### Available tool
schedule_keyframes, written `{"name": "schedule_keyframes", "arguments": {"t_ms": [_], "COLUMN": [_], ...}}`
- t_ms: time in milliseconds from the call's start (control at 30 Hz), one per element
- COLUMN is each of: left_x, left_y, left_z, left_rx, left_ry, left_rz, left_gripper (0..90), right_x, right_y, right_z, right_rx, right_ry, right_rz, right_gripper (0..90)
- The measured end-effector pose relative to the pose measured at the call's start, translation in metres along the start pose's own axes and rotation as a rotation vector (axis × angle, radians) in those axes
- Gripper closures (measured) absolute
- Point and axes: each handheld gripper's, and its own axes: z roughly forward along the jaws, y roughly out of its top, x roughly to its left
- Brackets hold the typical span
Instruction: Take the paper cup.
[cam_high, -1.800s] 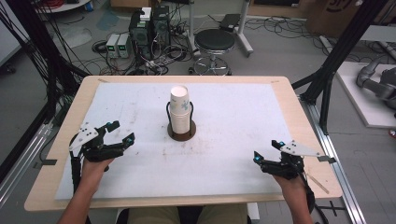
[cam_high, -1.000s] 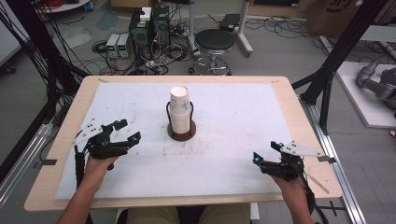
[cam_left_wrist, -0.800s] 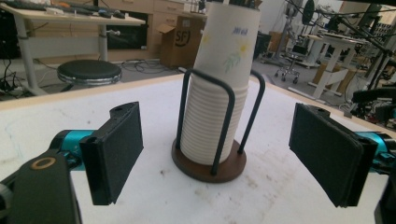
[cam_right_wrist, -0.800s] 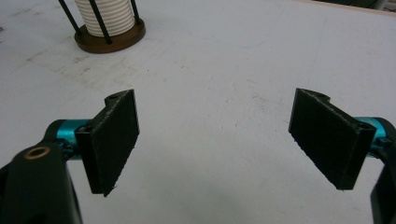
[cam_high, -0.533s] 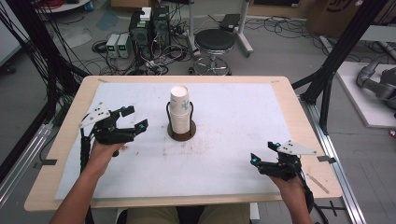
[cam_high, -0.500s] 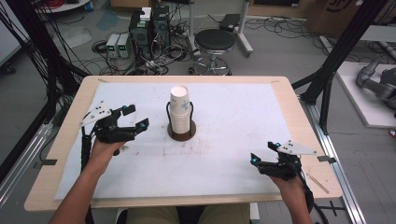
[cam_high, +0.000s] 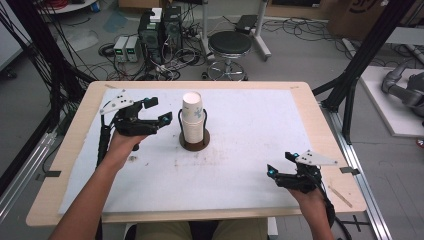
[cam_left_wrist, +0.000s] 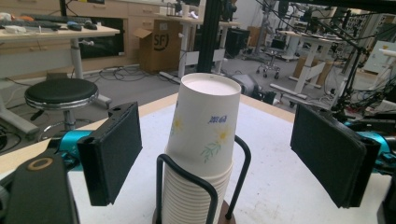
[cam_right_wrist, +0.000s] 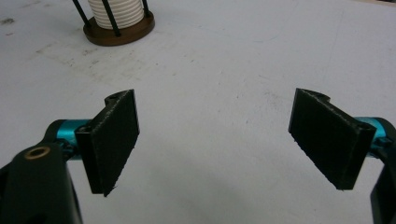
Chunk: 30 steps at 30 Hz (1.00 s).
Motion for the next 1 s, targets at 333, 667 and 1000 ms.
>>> {"name": "schedule_keyframes", "arguments": {"t_ms": [333,667,1000], "left_x": [0.004,0.002,-0.001], "left_y": [0.015,0.017,0.010], "left_z": [0.024,0.062,0.084], "left_rx": [0.048,0.114,0.145], "left_ry": [-0.023,-0.020,-0.011], "left_rz": [0.018,0.035,0.042], "left_gripper": [16.4,16.4,18.1], "right_x": [0.001,0.000,-0.002], "right_y": [0.000,0.000,-0.001], "right_z": [0.001,0.002,0.001], "right_rx": [0.004,0.006,0.003], "right_ry": [0.009,0.016,0.017], "right_rz": [0.001,0.002,0.007], "right_gripper": [16.5,16.5,16.5]}}
